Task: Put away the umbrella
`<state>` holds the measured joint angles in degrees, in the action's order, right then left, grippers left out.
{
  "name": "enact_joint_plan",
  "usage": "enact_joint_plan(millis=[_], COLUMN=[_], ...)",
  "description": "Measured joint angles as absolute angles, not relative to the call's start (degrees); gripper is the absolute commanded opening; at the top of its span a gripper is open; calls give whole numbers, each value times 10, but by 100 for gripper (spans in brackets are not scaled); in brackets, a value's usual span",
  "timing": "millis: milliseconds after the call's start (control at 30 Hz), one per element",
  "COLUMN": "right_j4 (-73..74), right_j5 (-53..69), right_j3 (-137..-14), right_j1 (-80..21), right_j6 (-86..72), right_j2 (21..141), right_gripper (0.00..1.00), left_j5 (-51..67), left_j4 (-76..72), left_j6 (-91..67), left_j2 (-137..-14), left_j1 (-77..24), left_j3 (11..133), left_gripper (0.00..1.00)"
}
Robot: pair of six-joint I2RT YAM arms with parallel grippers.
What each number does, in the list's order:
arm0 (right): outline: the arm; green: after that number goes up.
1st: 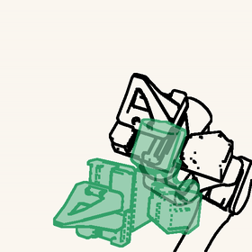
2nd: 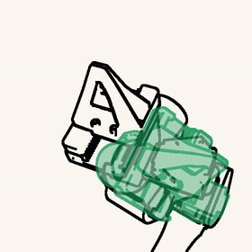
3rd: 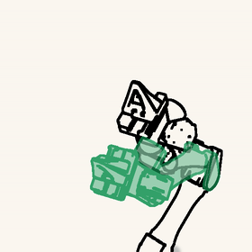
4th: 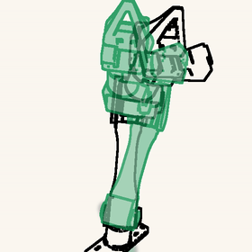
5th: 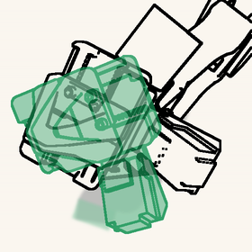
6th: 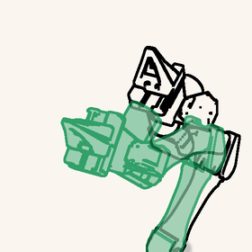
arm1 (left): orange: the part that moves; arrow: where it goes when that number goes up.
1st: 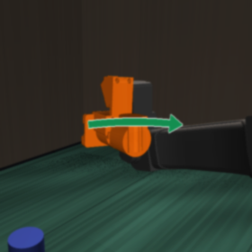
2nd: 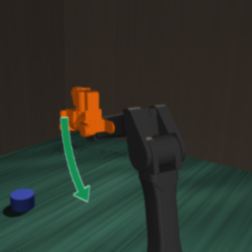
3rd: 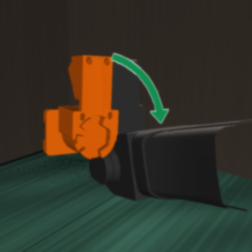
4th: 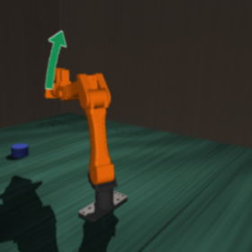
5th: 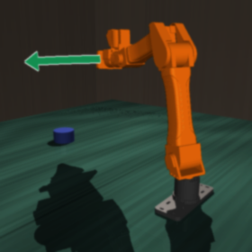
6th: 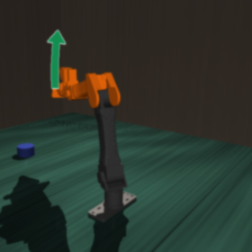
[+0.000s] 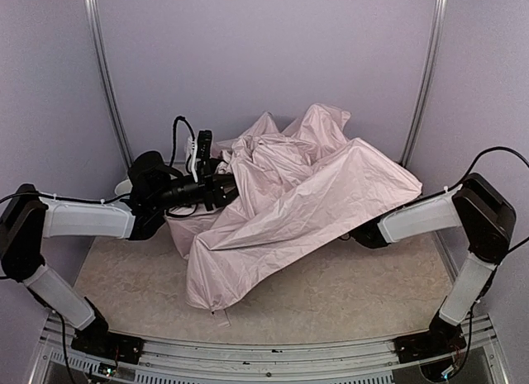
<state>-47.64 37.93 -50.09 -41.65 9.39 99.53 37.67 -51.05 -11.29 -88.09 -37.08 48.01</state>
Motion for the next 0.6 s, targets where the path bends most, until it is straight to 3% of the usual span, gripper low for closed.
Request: enact_joint_plan(millis=[333, 500, 600], right_j4=[-389, -359, -292], right_j5=[393, 493, 542], right_j3=[-399, -386, -419], right_j1=[-287, -139, -109], right_j6=[85, 44, 65], right_j2=[878, 777, 741], right_gripper=[100, 100, 100], left_j5=[279, 261, 267], left_j4=[-501, -451, -423], left_j6=[-93, -37, -9], left_j2=[-751, -703, -690], left_j1=[-240, -223, -224], left_j3=[414, 410, 410], left_gripper=[4, 4, 4])
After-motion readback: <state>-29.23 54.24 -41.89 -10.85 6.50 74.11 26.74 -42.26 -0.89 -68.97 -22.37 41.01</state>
